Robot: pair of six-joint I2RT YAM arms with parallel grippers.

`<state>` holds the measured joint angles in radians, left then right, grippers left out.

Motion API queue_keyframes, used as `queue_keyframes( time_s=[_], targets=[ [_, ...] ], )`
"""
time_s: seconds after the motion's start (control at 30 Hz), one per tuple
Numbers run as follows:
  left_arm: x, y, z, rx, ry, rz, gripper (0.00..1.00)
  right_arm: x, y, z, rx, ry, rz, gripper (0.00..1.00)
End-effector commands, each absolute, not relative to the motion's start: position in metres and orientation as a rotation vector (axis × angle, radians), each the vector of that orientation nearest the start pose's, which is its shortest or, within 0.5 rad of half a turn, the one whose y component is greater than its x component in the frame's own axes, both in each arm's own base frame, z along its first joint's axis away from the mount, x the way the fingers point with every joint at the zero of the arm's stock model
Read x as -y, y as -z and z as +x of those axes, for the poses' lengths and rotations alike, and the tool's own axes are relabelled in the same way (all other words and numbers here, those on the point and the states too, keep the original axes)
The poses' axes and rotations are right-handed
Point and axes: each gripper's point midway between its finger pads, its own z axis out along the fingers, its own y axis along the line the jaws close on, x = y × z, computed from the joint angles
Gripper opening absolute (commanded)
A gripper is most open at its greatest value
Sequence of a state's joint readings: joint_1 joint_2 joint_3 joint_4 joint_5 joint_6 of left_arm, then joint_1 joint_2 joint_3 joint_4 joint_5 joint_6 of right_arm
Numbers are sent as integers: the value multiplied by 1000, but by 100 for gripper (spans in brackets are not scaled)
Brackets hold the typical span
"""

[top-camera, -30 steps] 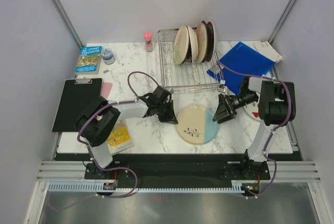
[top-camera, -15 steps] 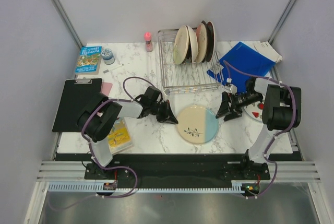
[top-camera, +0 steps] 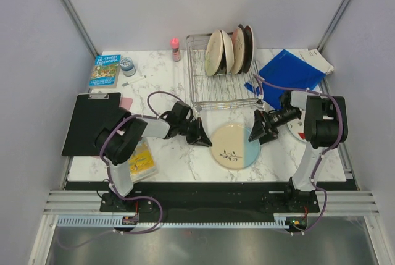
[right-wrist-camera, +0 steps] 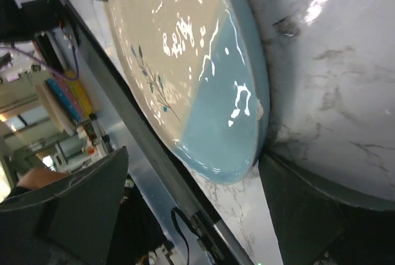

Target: Load the plates into the dish rack

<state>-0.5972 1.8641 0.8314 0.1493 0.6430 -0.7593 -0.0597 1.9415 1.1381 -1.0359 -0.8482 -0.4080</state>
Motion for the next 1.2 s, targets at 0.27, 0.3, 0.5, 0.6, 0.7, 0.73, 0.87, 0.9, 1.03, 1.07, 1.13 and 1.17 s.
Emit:
queue_keyframes(
  time_s=[0.27,0.3,0.5,0.6,0.7,0.73,0.87,0.9,1.03,1.07,1.13,1.17],
  targets=[
    [339,15,216,-2843,1248,118,2,-128,-55,217,-2675,-1695,-544,90],
    [342,13,217,-2838,1247,128,2,-127,-57,217,-2666,-1689,-548,85],
    [337,8,218,-2834,1203,149,2,-117,-75,225,-2574,-1603,-579,52],
    [337,4,221,-2818,1198,171,2,-115,-85,226,-2538,-1566,-611,36],
    [340,-2,226,-2787,1201,204,2,-117,-97,225,-2485,-1561,-660,0],
    [341,-4,228,-2775,1203,219,2,-117,-100,223,-2473,-1550,-679,0],
    [336,-27,243,-2683,1158,288,2,-113,-121,224,-2420,-1502,-800,0],
    [329,-32,245,-2681,1132,295,7,-110,-128,226,-2416,-1473,-835,0],
    [281,-98,271,-2497,979,359,32,-102,-176,252,-2343,-1228,-933,0],
    [263,-110,282,-2468,939,327,38,-101,-198,268,-2287,-1148,-959,0],
    [238,-123,281,-2469,863,364,52,-103,-237,290,-2209,-1049,-973,0],
    [226,-148,288,-2393,841,365,55,-105,-249,297,-2176,-1026,-982,0]
  ],
)
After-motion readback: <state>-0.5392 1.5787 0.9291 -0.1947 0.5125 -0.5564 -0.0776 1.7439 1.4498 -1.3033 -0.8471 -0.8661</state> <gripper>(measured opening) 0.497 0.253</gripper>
